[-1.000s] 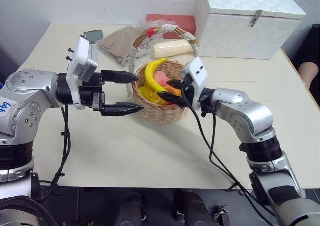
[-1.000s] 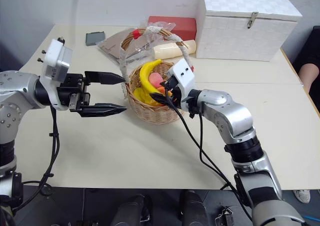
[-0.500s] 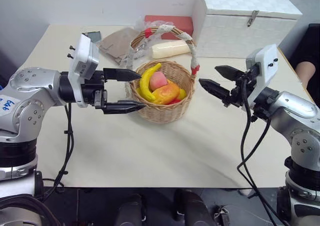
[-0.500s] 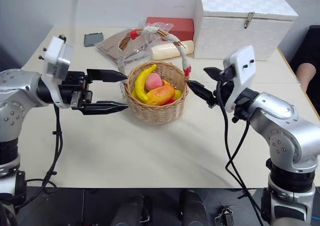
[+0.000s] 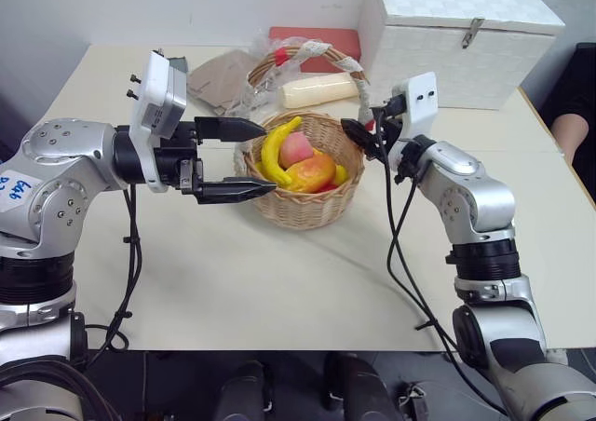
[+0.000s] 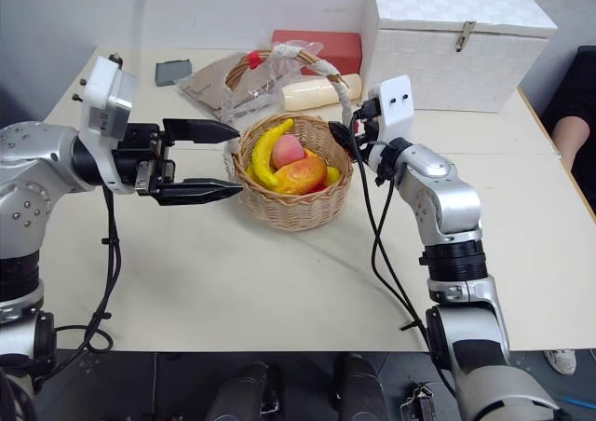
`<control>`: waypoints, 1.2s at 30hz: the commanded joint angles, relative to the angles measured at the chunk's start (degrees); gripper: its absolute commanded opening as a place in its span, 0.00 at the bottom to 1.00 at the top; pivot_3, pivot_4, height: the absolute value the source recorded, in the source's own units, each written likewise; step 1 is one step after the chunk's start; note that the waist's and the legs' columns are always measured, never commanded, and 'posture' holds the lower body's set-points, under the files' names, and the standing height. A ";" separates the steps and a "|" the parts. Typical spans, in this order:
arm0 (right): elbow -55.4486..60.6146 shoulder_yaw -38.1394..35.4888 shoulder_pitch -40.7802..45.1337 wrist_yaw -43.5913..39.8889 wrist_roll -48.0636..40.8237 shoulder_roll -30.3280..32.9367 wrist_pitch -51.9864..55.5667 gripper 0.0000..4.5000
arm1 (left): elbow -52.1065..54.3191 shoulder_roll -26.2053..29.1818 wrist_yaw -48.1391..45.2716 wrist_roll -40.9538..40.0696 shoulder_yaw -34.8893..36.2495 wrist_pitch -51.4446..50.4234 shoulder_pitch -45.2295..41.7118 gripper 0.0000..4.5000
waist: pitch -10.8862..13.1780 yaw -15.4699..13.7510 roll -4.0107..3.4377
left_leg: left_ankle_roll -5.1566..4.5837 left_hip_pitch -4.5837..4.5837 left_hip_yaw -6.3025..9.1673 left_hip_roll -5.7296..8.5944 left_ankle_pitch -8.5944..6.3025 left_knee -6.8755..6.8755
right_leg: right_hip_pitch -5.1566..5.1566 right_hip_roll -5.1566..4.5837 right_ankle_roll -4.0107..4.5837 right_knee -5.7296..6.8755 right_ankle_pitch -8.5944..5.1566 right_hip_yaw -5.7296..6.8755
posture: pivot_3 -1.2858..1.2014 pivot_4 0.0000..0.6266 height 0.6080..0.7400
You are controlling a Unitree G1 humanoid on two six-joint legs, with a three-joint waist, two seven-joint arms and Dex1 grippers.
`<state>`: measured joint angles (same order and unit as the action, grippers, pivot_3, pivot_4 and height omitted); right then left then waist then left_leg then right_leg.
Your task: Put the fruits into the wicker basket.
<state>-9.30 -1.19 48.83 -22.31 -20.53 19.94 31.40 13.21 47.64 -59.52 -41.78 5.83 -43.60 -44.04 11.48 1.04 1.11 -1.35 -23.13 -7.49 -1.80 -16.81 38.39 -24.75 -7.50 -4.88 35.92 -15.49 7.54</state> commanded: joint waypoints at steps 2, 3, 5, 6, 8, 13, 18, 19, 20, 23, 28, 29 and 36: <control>4.49 0.25 -0.98 -2.62 0.64 -0.31 -3.56 0.33 | 2.33 0.31 0.96 -0.52 1.96 0.66 0.55 1.00 | 0.00 0.38 -0.01 | 0.00 0.00 0.02 -0.01 0.00 0.00 | 0.00 0.01 0.00 0.00 0.00 0.00 | 0.52 0.24 1.00; 5.35 0.14 -1.50 -2.88 0.61 -0.31 -3.99 0.24 | 2.35 0.15 1.14 -0.46 1.89 0.76 0.62 1.00 | 0.00 0.43 0.00 | 0.01 0.00 0.04 -0.02 0.00 0.00 | 0.01 0.01 0.00 0.01 0.00 -0.01 | 0.52 0.24 1.00; 7.35 -0.20 -2.70 -3.21 0.55 -0.16 -4.45 0.09 | 2.44 -0.15 1.42 -0.39 1.66 0.95 0.72 1.00 | 0.00 0.46 0.00 | 0.01 0.00 0.04 -0.01 0.00 -0.01 | 0.01 0.01 0.00 0.00 0.00 -0.01 | 0.52 0.24 1.00; 8.60 -0.53 -3.48 -3.36 0.51 0.08 -4.51 0.06 | 2.47 -0.31 1.46 -0.34 1.45 1.09 0.71 1.00 | 0.00 0.46 0.00 | 0.01 0.00 0.04 -0.01 0.00 0.00 | 0.01 0.01 0.00 0.00 0.00 -0.01 | 0.52 0.24 1.00; 12.00 -1.74 -5.37 -3.68 -0.23 0.95 -3.91 0.06 | 2.28 -0.68 1.40 -0.22 1.01 1.33 0.49 1.00 | 0.00 0.41 -0.01 | 0.01 -0.01 0.05 -0.01 0.00 0.00 | 0.01 0.01 0.00 0.00 0.00 -0.01 | 0.52 0.24 1.00; 23.69 -7.99 -11.77 -6.35 -4.45 7.99 0.45 0.06 | 0.27 -1.62 -0.14 0.04 -0.53 1.64 -0.97 1.00 | 0.01 -0.16 -0.01 | 0.01 -0.05 0.09 0.01 0.00 0.01 | 0.01 -0.01 0.00 -0.02 0.00 -0.01 | 0.52 0.24 1.00; 30.06 -22.42 -20.47 -7.57 -8.04 19.16 5.81 0.06 | -2.11 -3.15 -1.95 0.04 -1.60 2.10 -2.47 1.00 | 0.01 -1.32 -0.01 | 0.00 -0.05 0.07 0.01 0.00 0.06 | 0.04 0.00 0.00 -0.04 0.00 0.05 | 0.52 0.24 1.00; 30.08 -25.80 -22.27 -7.44 -8.45 20.90 6.58 0.06 | -2.62 -3.51 -2.25 0.26 -1.91 2.32 -2.77 1.00 | 0.01 -1.49 -0.01 | -0.01 -0.04 0.10 0.02 0.00 0.08 | 0.07 0.00 -0.01 -0.04 0.00 0.07 | 0.52 0.24 1.00; 30.26 -27.84 -23.48 -7.15 -8.96 21.98 7.14 0.06 | -3.00 -3.66 -2.58 0.41 -2.03 2.50 -2.91 1.00 | 0.01 -1.69 -0.01 | -0.01 -0.03 0.10 0.02 0.00 0.09 | 0.08 0.00 0.00 -0.03 0.00 0.09 | 0.52 0.24 1.00; 27.61 -35.99 -28.01 -5.37 -9.07 23.74 7.83 0.06 | -4.57 -4.78 -3.77 1.14 -2.89 3.51 -3.67 1.00 | 0.01 -1.87 -0.01 | -0.02 0.00 0.07 0.01 -0.01 0.15 | 0.11 0.01 -0.02 -0.01 0.01 0.07 | 0.52 0.24 1.00; 24.58 -40.52 -34.54 -3.06 -7.52 20.54 4.52 0.06 | -6.91 -6.17 -5.10 2.56 -4.13 4.87 -5.03 1.00 | 0.00 -1.47 -0.03 | -0.02 0.10 -0.04 0.00 -0.01 0.14 | 0.11 0.05 -0.02 0.02 0.01 -0.01 | 0.52 0.24 1.00; 24.38 -40.55 -35.76 -2.83 -7.45 19.50 3.75 0.06 | -7.38 -6.37 -5.45 2.74 -4.33 5.06 -5.31 1.00 | 0.00 -1.28 -0.02 | -0.02 0.10 -0.05 -0.01 -0.01 0.14 | 0.11 0.05 -0.02 0.02 0.01 -0.02 | 0.52 0.24 1.00; 28.29 -43.41 -46.90 -5.42 -9.11 16.46 0.10 0.66 | -9.64 -6.96 -7.27 3.69 -4.90 5.53 -5.63 1.00 | -0.02 -1.11 -0.09 | -0.02 0.11 -0.02 -0.01 0.00 0.14 | 0.13 0.05 -0.02 0.05 0.01 -0.01 | 0.52 0.24 1.00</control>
<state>15.45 -40.71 2.79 -26.68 -28.37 35.32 33.55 3.47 40.39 -66.12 -38.11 0.08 -38.85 -48.96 11.46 -0.06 1.03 -1.37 -23.02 -7.51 -1.80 -16.81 38.53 -24.63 -7.46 -4.90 35.97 -15.48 7.53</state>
